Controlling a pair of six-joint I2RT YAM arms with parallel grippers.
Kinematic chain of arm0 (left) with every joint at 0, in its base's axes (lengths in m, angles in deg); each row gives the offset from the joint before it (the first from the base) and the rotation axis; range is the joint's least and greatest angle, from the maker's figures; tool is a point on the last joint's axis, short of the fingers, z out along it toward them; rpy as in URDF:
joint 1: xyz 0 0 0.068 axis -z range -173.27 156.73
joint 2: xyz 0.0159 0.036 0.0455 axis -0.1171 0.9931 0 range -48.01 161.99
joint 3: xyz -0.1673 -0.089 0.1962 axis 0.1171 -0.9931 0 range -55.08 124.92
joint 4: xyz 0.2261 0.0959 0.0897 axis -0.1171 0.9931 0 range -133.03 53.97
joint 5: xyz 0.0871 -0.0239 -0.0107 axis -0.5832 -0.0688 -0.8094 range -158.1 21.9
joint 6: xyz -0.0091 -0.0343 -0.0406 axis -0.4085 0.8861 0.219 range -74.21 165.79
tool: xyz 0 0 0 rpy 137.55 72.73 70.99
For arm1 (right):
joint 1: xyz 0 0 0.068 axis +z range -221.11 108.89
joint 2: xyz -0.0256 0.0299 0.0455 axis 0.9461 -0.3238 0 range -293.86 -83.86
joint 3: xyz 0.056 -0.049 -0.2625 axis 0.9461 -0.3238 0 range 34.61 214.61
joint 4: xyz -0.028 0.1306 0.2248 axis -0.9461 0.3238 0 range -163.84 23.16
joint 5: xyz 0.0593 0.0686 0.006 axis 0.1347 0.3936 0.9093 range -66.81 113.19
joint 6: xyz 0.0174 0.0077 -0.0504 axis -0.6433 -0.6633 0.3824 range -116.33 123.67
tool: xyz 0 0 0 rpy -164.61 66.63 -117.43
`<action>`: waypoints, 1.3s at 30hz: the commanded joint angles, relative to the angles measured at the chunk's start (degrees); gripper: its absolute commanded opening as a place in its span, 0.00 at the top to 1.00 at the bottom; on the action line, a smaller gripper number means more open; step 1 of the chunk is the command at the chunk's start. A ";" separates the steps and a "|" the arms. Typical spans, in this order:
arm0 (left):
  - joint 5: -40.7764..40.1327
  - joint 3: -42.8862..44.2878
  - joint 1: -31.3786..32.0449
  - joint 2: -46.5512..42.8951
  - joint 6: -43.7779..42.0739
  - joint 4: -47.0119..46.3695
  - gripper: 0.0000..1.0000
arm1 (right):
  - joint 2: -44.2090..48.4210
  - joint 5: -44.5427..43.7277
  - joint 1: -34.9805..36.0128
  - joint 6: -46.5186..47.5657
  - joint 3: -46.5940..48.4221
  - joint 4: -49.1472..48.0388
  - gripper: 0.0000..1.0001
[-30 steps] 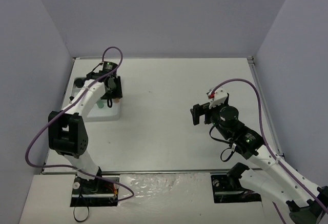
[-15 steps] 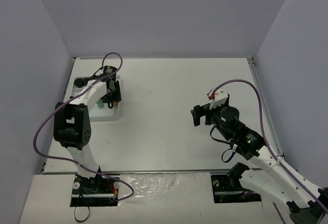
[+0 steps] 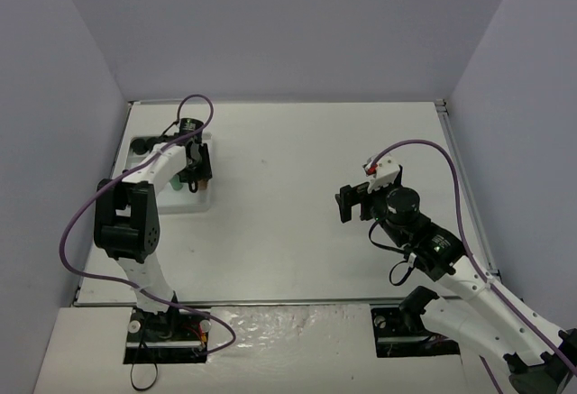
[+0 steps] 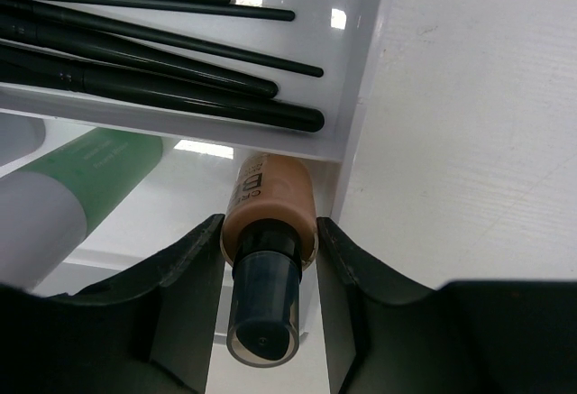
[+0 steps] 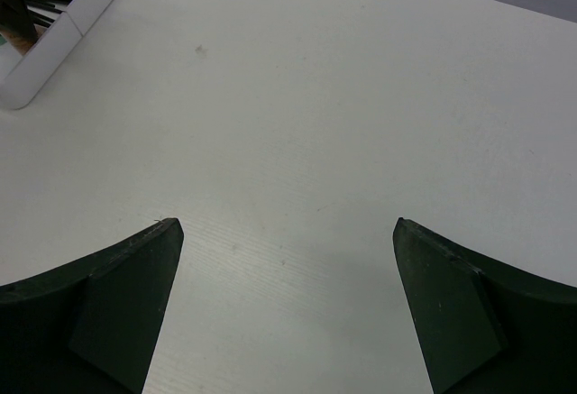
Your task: Organize the makeup
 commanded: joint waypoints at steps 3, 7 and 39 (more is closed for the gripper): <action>-0.61 0.25 -1.21 -1.86 -1.08 -1.39 0.88 | -0.52 0.64 -0.32 0.03 2.27 -2.78 0.00; -0.58 0.70 -1.22 -3.33 -2.07 -0.83 0.89 | -0.32 0.64 -0.33 -0.02 1.91 -2.86 0.00; 2.10 -0.83 -2.69 -3.27 -3.36 -0.38 0.49 | -0.56 0.90 -0.40 0.13 2.19 -2.86 0.00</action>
